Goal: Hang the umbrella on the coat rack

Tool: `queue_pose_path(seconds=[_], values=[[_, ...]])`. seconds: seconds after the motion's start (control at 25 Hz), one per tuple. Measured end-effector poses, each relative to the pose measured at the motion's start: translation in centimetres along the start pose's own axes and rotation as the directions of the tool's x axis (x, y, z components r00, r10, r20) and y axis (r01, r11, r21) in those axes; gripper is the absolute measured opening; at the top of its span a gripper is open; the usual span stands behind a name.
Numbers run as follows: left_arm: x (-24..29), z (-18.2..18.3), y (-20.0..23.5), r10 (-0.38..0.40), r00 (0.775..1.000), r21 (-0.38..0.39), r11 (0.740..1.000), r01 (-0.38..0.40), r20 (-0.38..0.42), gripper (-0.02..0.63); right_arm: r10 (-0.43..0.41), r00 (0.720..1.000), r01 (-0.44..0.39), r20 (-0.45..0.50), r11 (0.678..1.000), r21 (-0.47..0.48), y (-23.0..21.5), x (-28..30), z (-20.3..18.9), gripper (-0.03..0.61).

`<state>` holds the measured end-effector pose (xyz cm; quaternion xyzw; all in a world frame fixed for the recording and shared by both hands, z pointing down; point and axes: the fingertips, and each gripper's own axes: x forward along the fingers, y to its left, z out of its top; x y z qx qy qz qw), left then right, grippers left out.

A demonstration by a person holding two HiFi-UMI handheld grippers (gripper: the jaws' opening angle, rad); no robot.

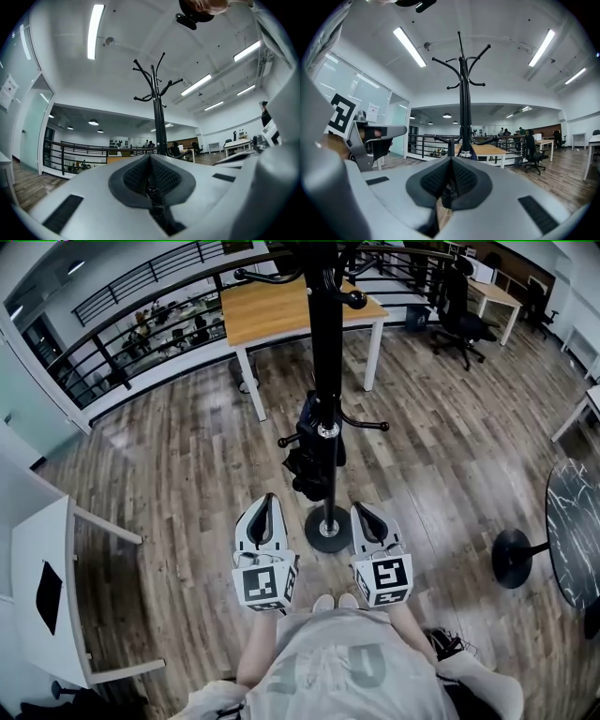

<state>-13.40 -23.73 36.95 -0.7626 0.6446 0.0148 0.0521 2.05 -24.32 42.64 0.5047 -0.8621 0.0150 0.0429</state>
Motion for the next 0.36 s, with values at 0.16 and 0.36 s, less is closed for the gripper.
queue_pose_path(seconds=[0.16,0.36], values=[[0.19,-0.01,0.08,0.002,1.000,0.000,1.000,-0.002,-0.004,0.026,0.005,1.000,-0.005,0.001,1.000,-0.004,-0.06,0.26,0.21,0.029],[0.51,-0.39,0.62,0.006,1.000,0.000,1.000,-0.006,-0.013,0.026,-0.001,1.000,0.001,0.001,1.000,-0.006,-0.21,0.83,0.07,0.029]])
